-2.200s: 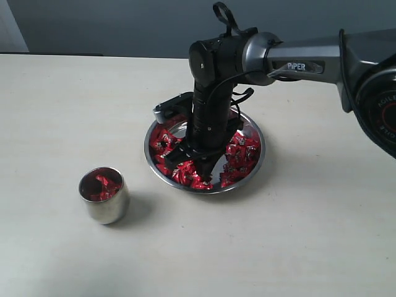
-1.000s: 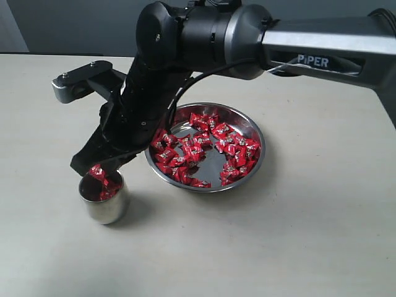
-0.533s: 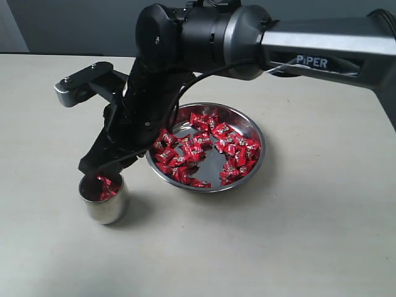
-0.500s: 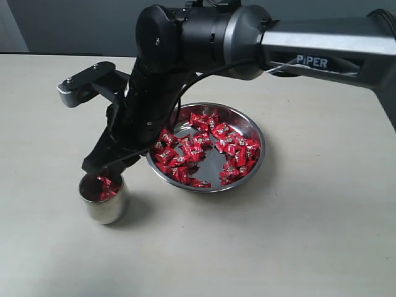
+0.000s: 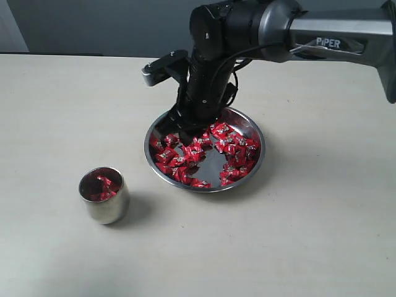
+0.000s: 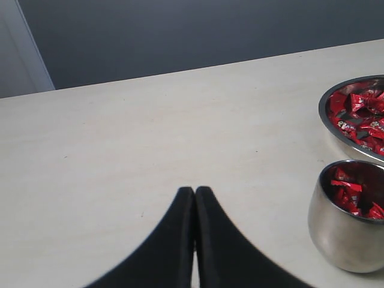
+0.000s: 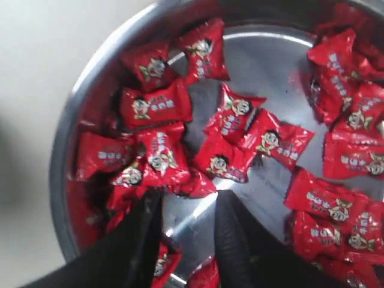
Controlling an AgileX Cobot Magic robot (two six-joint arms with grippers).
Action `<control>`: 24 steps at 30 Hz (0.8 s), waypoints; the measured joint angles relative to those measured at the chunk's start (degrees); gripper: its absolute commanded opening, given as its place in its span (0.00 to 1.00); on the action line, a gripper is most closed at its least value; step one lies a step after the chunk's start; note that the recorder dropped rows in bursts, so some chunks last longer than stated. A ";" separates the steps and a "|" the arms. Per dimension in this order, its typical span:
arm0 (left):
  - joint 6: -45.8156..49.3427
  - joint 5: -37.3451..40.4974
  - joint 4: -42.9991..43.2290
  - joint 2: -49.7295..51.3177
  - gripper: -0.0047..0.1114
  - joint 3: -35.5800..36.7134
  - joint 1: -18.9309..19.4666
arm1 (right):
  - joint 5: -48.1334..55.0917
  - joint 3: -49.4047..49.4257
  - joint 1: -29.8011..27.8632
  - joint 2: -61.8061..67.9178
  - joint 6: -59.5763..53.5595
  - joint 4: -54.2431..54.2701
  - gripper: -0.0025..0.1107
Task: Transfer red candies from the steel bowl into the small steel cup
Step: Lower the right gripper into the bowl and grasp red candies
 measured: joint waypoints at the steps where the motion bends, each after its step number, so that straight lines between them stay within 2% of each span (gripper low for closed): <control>1: 0.00 0.00 0.00 0.00 0.04 0.00 0.00 | 0.44 0.00 -0.35 0.64 0.12 0.00 0.30; 10: 0.00 0.00 0.00 0.00 0.04 0.00 0.00 | 1.29 0.00 -0.88 5.09 0.11 0.97 0.30; 19: 0.00 0.00 0.00 0.00 0.04 0.00 0.00 | -2.14 0.00 -0.88 5.95 0.25 0.97 0.30; 24: 0.00 0.00 0.00 0.00 0.04 0.00 0.00 | -0.92 0.00 -0.88 5.95 0.25 0.03 0.47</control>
